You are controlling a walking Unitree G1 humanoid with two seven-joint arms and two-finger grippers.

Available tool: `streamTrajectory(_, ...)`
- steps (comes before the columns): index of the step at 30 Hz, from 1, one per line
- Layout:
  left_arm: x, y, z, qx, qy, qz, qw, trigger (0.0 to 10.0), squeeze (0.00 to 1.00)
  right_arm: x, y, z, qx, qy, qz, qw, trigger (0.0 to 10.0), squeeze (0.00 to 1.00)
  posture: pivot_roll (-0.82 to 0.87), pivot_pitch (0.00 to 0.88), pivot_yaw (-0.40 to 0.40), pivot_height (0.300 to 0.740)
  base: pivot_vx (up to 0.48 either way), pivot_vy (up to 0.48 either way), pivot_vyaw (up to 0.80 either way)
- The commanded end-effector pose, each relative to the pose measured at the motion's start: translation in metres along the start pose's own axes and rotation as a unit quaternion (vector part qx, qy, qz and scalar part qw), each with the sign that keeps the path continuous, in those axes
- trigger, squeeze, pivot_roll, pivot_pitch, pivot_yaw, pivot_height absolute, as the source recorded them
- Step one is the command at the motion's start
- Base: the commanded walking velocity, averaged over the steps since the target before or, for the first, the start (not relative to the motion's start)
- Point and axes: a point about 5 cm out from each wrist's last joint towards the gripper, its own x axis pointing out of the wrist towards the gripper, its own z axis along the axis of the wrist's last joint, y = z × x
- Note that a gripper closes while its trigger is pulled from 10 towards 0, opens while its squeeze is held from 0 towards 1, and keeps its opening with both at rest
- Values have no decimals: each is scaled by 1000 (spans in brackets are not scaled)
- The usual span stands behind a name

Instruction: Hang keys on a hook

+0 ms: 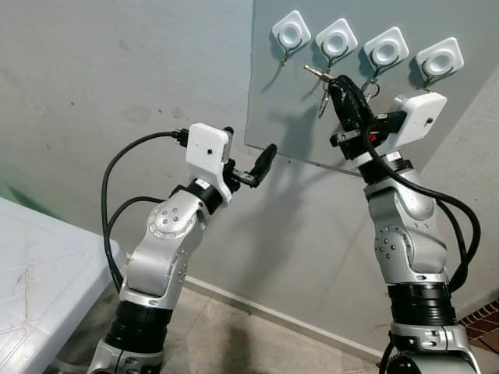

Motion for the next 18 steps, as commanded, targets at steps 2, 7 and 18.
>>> streamTrajectory(2,1,-2,6,6,-9,-11,1000,10000,0,6,-4,7,-5,-17,-3,1000,10000,0,18,41,-30,732,0,0,0)
streamTrajectory(7,1,-2,6,6,-9,-10,1000,10000,0,8,-6,9,-8,-22,-6,1000,10000,0,19,43,-30,732,0,0,0)
streamTrajectory(18,1,-2,6,5,-9,-10,1000,10000,0,15,-6,14,-9,-37,0,999,10000,0,19,44,-30,732,0,0,0)
